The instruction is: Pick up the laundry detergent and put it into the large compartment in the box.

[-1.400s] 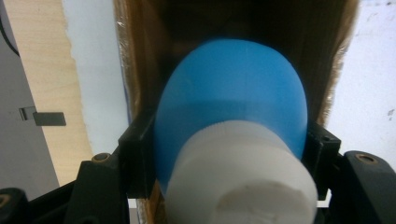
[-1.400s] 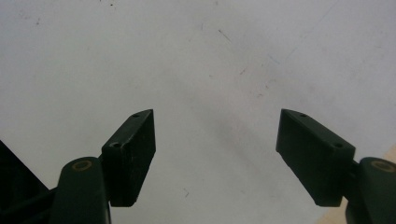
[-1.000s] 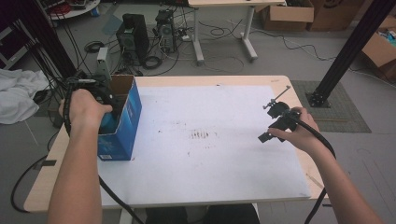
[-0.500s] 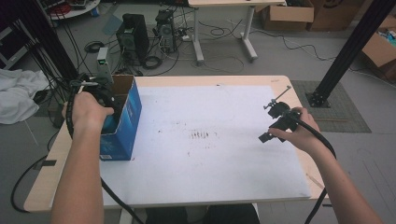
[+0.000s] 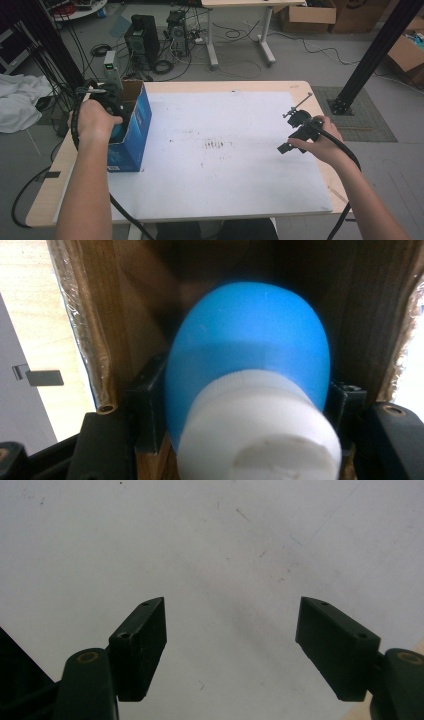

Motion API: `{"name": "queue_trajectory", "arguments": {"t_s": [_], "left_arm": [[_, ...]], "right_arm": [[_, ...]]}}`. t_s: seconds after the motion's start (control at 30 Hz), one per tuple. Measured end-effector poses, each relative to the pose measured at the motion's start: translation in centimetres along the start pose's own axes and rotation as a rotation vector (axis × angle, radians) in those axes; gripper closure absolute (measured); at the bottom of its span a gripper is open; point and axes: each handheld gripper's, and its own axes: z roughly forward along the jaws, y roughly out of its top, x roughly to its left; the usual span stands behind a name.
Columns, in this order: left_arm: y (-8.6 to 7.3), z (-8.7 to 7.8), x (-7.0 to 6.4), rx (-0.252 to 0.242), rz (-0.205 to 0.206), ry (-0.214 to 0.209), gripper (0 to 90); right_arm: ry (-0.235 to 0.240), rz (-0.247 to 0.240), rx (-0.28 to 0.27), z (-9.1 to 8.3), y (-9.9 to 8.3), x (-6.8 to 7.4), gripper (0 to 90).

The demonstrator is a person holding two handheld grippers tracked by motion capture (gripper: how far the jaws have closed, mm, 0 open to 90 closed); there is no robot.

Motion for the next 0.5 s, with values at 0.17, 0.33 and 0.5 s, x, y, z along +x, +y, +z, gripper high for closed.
{"name": "queue_trajectory", "arguments": {"t_s": [0.17, 0.33, 0.5], "left_arm": [[-0.06, -0.02, 0.08, -0.001, -0.002, -0.003, 36.4], [-0.08, -0.02, 0.14, -0.003, -0.005, -0.008, 36.3], [-0.13, -0.16, 0.14, -0.009, -0.002, -0.007, 34.5]], "right_arm": [[0.001, 0.0, -0.002, -0.07, -0.01, 0.05, 28.6], [0.001, 0.001, 0.001, -0.03, 0.03, 0.06, 28.5], [0.0, 0.001, 0.0, -0.05, 0.06, 0.14, 28.5]]}}
